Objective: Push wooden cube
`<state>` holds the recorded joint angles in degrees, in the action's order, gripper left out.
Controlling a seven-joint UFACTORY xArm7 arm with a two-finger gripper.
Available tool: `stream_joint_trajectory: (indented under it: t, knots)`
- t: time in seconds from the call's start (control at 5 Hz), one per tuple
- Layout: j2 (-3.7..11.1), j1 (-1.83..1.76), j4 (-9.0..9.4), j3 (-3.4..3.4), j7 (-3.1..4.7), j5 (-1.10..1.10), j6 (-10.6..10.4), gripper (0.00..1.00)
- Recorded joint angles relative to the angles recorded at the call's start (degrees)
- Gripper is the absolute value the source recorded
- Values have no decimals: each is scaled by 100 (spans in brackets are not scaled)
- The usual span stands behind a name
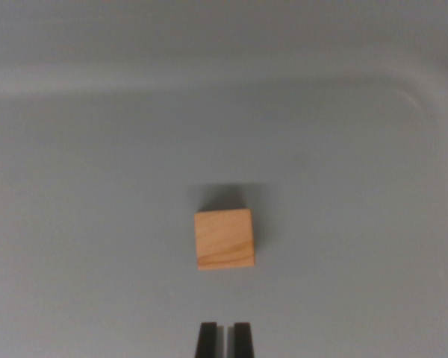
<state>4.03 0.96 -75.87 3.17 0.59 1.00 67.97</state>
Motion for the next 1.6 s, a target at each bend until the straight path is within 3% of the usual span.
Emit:
stream_joint_trajectory:
  t: [0.2,0.4,0.6,0.8,1.0,1.2,1.4,1.6]
  knots:
    - [82,-1,209,17,42,-13,-267,0]
    - [82,-1,209,17,42,-13,-267,0]
    - [167,-3,423,34,86,-27,-541,0]
    - [167,-3,423,34,86,-27,-541,0]
    - [250,-4,635,50,129,-40,-812,0]
    - [250,-4,635,50,129,-40,-812,0]
    - [330,-6,836,66,170,-53,-1069,0]
    - [330,-6,836,66,170,-53,-1069,0]
